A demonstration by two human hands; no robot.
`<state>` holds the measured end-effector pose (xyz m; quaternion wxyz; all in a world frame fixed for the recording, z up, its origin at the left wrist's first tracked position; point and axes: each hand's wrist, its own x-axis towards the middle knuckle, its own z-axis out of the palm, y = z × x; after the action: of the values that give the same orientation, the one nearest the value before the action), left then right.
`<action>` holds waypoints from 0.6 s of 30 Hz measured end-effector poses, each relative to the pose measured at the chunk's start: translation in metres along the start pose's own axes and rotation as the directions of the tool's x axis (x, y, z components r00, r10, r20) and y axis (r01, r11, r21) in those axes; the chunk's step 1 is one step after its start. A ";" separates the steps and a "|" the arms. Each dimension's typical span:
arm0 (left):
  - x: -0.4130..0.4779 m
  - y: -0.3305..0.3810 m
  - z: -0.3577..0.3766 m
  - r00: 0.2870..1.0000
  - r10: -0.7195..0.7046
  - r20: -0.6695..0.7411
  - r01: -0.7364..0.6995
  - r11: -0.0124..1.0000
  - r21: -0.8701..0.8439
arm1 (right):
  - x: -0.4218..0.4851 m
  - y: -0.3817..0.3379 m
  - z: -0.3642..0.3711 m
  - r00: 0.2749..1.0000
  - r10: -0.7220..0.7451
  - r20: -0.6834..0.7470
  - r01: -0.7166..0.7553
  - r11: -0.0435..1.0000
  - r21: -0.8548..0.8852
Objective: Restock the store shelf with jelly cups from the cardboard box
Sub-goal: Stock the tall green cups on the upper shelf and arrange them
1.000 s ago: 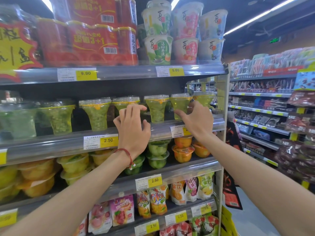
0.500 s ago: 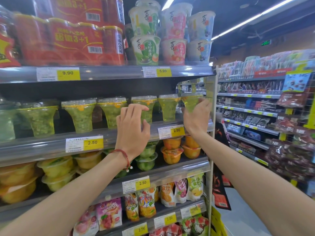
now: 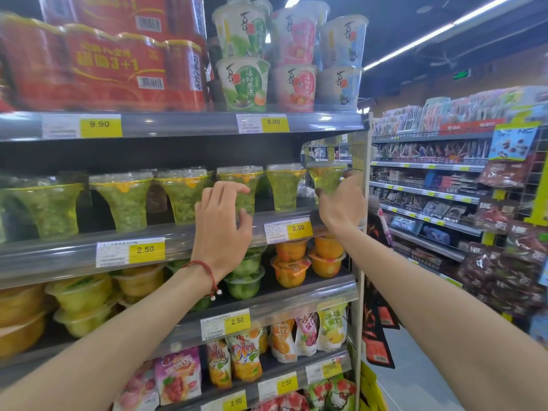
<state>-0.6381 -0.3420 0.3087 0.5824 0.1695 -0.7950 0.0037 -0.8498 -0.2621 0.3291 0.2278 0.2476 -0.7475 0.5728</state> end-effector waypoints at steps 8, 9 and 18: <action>-0.001 -0.002 0.004 0.999 -0.033 0.005 0.033 0.999 0.003 | -0.002 0.005 -0.005 0.990 -0.025 0.140 0.015 0.997 0.073; 0.000 -0.002 0.003 0.999 -0.033 0.003 0.033 0.999 0.003 | -0.003 0.004 -0.004 0.989 -0.025 0.147 0.015 0.997 0.072; -0.005 -0.013 -0.021 0.995 -0.072 -0.064 0.073 0.997 0.007 | -0.043 -0.012 0.015 0.997 0.001 -0.078 0.006 0.995 0.096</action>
<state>-0.6137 -0.3489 0.3079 0.6065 0.2010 -0.7692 -0.0082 -0.8094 -0.2745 0.3076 0.2451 0.2368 -0.7092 0.6172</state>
